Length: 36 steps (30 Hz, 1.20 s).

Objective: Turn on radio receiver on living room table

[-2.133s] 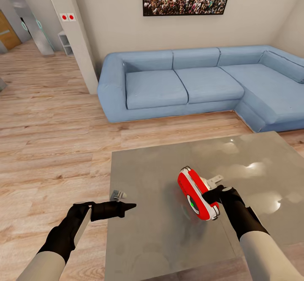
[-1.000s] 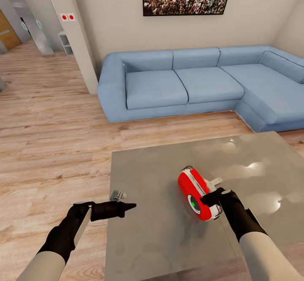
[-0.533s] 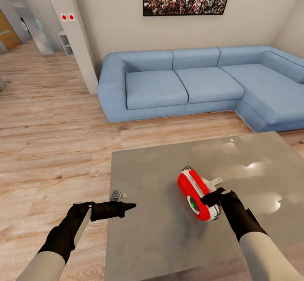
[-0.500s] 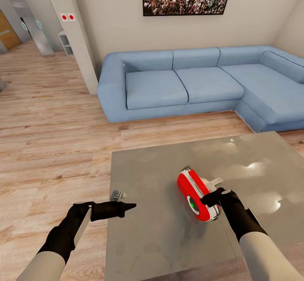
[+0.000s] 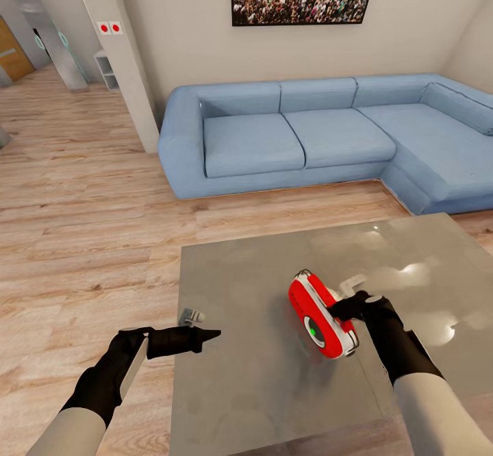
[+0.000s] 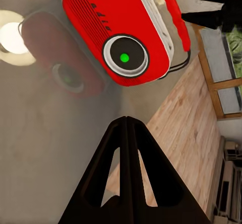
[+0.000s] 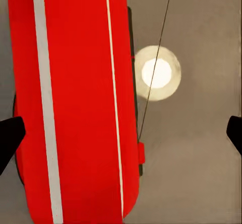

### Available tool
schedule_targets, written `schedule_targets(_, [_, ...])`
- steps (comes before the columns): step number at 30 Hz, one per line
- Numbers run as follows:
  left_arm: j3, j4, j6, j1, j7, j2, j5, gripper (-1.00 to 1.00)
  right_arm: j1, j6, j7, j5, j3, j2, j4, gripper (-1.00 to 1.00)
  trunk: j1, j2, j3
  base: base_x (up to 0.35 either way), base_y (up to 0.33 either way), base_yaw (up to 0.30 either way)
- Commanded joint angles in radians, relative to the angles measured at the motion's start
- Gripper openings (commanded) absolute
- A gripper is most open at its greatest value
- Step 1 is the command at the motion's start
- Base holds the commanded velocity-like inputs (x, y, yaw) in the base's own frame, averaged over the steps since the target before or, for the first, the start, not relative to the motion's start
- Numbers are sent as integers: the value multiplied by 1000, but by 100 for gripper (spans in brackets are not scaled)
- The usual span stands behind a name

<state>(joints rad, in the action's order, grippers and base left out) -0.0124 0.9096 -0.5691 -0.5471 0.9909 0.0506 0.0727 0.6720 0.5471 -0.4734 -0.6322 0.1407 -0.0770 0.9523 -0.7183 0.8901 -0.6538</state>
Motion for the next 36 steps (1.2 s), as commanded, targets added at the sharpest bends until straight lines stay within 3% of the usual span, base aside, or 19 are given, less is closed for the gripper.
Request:
schedule_targets(1, [0, 1, 0, 0, 0, 0, 0, -100, 0, 32, -27, 0, 0, -2, 49, 100, 0, 0, 0, 0, 0, 0])
schedule_targets(6, [0, 3, -1, 0, 0, 0, -1, -100, 0, 167, -156, -7, -1, -8, 250, 100, 0, 0, 0, 0, 0, 0])
schedule_targets(9, [1, 7, -8, 0, 0, 0, -1, -100, 0, 242, -224, -10, -2, -33, 354, 100, 0, 0, 0, 0, 0, 0])
schedule_targets(12, [1, 12, -32, 0, 0, 1, -1, -100, 0, 281, -251, -10, -4, -59, 398, 100, 0, 0, 0, 0, 0, 0])
schedule_targets(25, [2, 17, -50, 0, 1, 1, 0, -100, 0, 299, -320, -10, -6, -73, 414, 100, 0, 0, 0, 0, 0, 0])
schedule_targets(36, [0, 16, -52, 0, 0, 2, -2, -100, 0, 291, -324, -7, -6, -67, 403, 100, 0, 0, 0, 0, 0, 0])
